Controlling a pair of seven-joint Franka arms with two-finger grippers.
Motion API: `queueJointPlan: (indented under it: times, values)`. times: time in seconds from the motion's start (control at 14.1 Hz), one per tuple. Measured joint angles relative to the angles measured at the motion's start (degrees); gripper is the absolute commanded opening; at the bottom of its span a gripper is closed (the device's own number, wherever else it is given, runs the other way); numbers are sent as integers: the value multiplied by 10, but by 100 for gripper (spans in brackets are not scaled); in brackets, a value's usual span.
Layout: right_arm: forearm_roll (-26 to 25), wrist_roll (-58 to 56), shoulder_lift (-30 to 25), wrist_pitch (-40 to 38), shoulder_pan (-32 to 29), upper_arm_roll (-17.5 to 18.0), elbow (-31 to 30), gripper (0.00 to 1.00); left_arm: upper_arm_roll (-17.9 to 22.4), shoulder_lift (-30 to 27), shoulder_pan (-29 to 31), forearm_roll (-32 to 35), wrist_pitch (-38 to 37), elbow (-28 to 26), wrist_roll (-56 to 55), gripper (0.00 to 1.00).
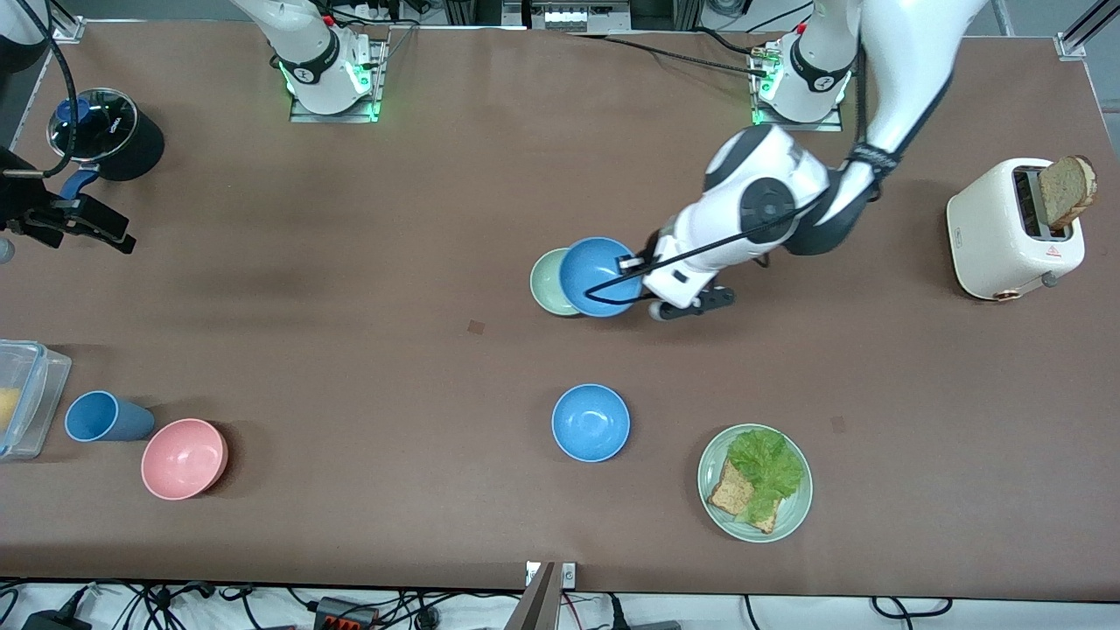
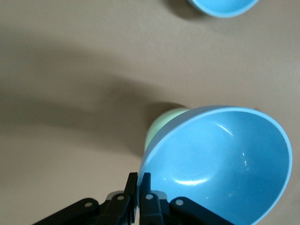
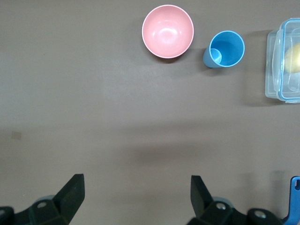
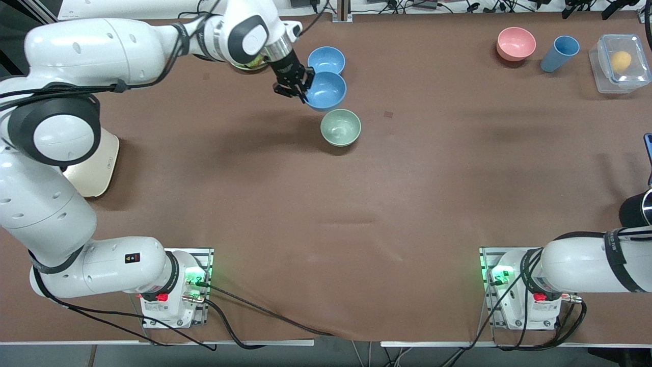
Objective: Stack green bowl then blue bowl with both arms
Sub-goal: 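Carry the blue bowl with the left gripper over the green bowl, then lower the blue bowl into the green bowl and open the left gripper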
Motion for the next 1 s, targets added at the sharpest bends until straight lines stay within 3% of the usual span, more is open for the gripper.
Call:
queueJointPlan:
  times: [0.21, 0.57, 1.0]
  values:
    - [0, 0, 0, 0, -2, 0, 0, 100, 12, 16, -23, 12, 9, 0, -7, 0]
    - [0, 0, 0, 0, -10, 0, 0, 100, 27, 53, -70, 103, 28, -1, -75, 0]
    - [0, -1, 0, 0, -18, 21, 0, 100, 29, 66, -80, 112, 33, -1, -83, 0]
